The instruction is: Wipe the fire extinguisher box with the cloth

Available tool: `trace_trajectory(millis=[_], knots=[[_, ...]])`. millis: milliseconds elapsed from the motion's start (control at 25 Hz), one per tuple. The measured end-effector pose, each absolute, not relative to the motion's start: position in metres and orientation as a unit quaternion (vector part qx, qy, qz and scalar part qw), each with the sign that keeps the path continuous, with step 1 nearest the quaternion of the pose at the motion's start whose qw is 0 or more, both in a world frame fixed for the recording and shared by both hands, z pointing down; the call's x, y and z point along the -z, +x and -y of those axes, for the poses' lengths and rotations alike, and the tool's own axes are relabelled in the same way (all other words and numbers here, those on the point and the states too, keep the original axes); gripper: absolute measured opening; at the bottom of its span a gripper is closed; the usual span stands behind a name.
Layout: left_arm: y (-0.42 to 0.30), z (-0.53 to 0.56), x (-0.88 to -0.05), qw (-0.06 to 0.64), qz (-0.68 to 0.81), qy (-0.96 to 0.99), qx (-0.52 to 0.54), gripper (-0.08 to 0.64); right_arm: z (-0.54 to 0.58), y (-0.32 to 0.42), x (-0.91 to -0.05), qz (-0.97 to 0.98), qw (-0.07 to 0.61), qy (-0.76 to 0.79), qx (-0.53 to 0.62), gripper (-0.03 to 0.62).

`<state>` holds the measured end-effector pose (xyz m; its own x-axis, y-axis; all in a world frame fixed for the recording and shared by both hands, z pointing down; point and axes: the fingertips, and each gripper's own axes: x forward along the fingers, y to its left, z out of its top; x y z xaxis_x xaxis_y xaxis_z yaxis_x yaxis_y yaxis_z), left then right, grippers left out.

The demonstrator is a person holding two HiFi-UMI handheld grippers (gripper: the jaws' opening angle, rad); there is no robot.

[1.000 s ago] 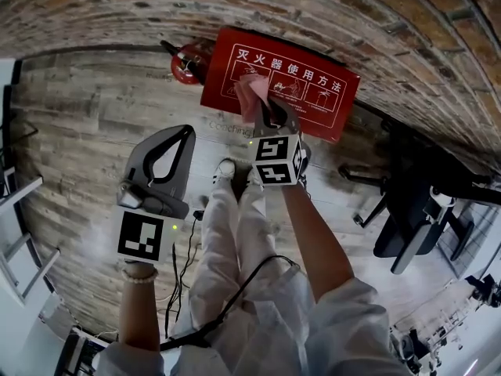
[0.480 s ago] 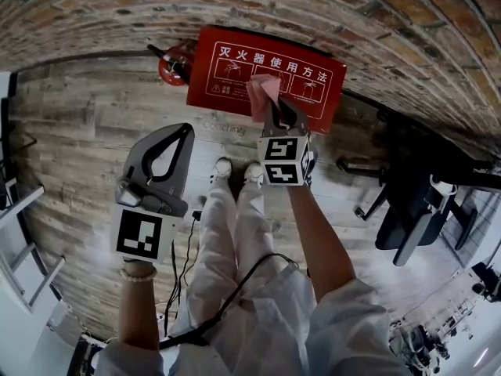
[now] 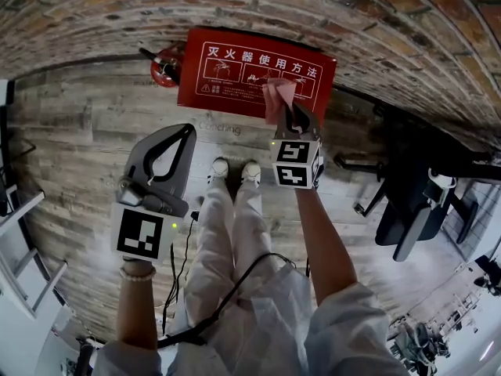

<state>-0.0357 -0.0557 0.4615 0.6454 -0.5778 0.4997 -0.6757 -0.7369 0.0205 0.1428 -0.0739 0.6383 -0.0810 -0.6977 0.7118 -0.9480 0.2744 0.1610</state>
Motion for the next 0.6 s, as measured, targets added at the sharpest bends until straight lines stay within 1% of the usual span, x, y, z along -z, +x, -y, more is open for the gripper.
trace_trajectory(millis=[600], knots=[[-0.025,0.053,-0.462,0.102,0.341,0.903,-0.239,-0.002,0.058,0.198,-0.639,0.676,0.363,0.617,-0.177,0.028]])
